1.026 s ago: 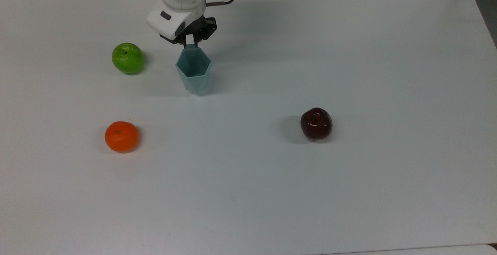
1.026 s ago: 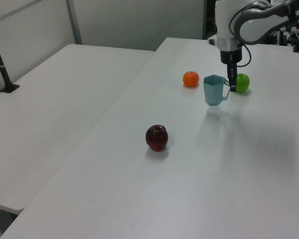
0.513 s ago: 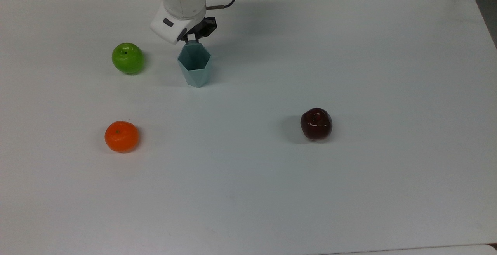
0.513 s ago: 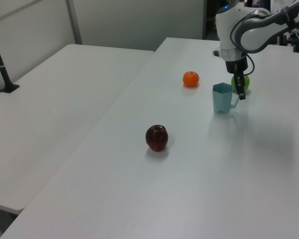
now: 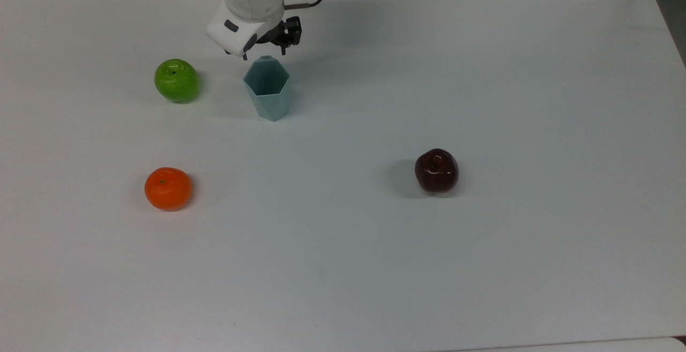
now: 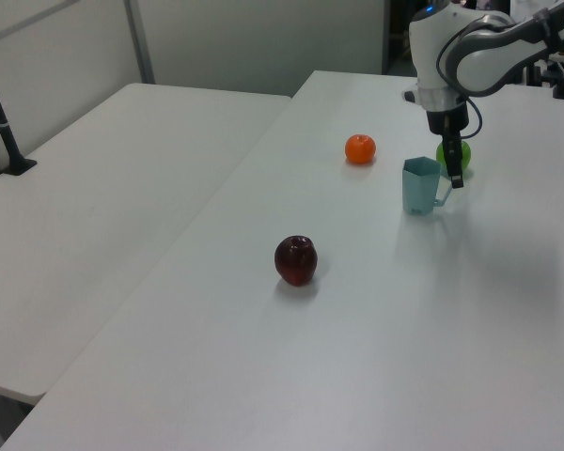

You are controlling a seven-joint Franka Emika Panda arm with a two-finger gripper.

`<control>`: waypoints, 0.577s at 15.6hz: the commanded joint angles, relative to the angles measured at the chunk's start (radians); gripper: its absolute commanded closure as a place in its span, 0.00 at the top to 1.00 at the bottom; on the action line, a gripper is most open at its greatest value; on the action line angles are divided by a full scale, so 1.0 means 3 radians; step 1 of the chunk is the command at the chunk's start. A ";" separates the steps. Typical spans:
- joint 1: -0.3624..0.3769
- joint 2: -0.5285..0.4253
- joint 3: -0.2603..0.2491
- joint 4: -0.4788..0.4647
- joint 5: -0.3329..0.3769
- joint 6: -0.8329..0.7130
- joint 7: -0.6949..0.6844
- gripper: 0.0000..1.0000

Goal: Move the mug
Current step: 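Open the gripper and lift it away from the mug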

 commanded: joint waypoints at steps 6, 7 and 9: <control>-0.0014 -0.0316 0.0028 0.0605 0.0003 -0.0316 0.0857 1.00; -0.0019 -0.0347 0.0028 0.0693 0.0008 -0.0382 0.0878 1.00; -0.0045 -0.0352 0.0034 0.0882 0.0013 -0.0616 0.0848 1.00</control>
